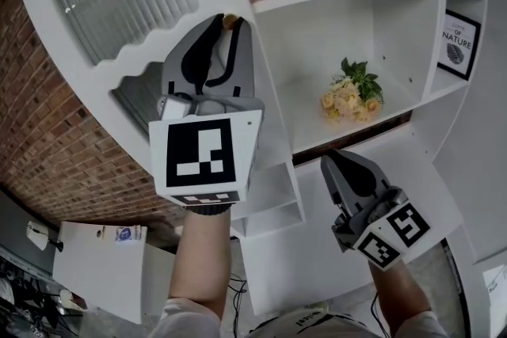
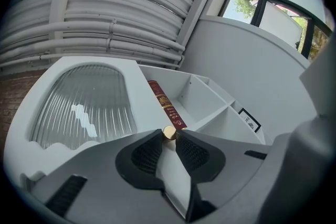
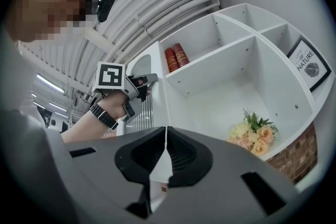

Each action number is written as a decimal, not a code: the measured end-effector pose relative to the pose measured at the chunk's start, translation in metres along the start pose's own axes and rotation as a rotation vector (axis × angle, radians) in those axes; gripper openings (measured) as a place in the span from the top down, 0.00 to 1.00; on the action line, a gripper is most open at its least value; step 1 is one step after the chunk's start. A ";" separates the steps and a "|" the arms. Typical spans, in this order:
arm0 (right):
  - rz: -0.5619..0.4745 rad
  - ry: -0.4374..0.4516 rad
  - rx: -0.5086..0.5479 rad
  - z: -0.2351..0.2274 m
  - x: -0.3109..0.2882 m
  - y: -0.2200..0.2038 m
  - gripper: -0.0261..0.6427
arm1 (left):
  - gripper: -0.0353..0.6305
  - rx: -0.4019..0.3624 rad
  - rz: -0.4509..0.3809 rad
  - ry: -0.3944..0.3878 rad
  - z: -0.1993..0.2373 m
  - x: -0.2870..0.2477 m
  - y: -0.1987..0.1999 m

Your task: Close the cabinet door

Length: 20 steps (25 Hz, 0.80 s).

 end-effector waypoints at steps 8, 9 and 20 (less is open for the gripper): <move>0.009 0.004 -0.008 0.001 -0.006 -0.006 0.93 | 0.81 0.000 -0.007 -0.023 -0.001 0.000 0.000; 0.010 0.005 -0.008 0.002 -0.006 -0.006 0.93 | 0.81 0.005 -0.008 -0.033 -0.001 0.001 0.001; 0.014 0.000 -0.009 0.020 0.004 -0.007 0.93 | 0.81 0.047 -0.056 -0.083 -0.002 0.019 0.012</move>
Point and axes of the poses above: the fingertips, and each gripper's own axes: x backward along the fingers, z to its left, y out of its top, the point moved 2 cm from there along x, backward along the fingers, and after that the axes turned 1 degree about x, right-handed, at the moved point
